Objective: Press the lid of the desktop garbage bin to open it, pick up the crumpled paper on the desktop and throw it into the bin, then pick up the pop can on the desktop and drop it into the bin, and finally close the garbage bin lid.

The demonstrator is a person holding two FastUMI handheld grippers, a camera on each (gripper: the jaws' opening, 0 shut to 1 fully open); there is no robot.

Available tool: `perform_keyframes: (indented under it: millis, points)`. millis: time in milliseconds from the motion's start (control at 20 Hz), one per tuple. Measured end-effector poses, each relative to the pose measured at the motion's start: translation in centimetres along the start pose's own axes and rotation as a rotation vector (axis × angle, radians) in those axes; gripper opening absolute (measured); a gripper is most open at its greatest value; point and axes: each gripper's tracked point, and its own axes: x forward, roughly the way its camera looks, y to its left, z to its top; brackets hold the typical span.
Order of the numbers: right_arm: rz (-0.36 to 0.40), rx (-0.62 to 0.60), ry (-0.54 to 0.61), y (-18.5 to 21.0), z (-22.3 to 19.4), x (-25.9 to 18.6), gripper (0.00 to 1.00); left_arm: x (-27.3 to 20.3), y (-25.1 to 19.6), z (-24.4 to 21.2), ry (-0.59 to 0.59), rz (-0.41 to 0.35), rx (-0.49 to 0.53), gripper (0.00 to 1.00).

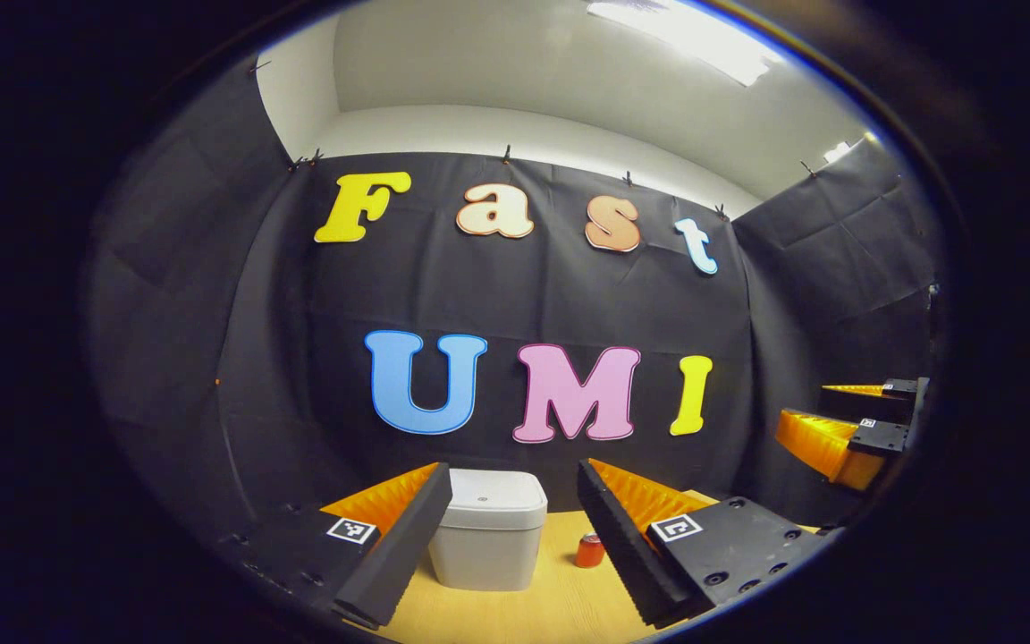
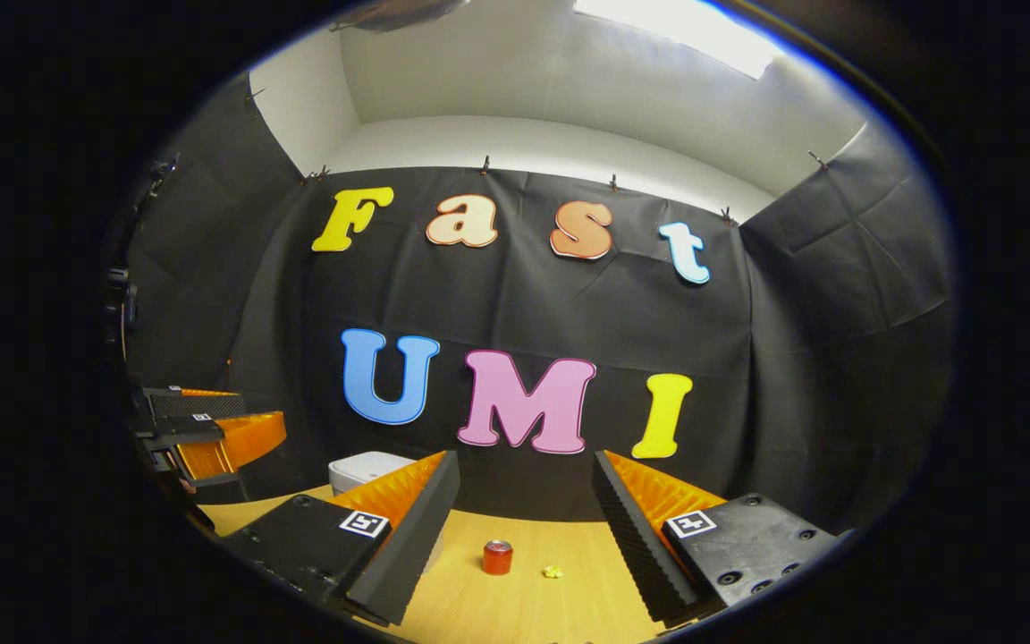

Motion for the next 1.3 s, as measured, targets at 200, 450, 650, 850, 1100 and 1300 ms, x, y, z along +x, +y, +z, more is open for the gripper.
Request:
perform_keyframes:
  millis: [200,450,650,850,1100,1300]
  points:
    - [-0.008,0.029,0.027,-0.9,-1.1,1.9,0.96,1.2,0.3,0.0,0.015,0.032,-0.014,0.95]
    - [-0.003,0.054,0.033,-2.1,-1.4,4.9,0.96,3.8,0.2,0.3,0.017,0.058,0.063,0.95]
    - [-0.008,0.065,0.044,-2.8,-2.9,6.8,0.96,6.1,-1.4,-0.1,0.021,0.020,0.023,0.95]
    - [-0.018,0.054,0.056,-3.9,-4.1,8.0,0.96,7.8,-1.9,-1.3,0.059,0.017,0.017,0.95]
    - [-0.031,0.045,0.076,-5.0,-5.3,9.2,0.96,10.8,-1.0,-2.7,0.106,0.011,0.009,0.93]
    - [-0.033,0.047,0.084,-5.5,-5.9,10.1,0.96,13.6,0.0,-3.8,0.142,0.019,-0.022,0.64]
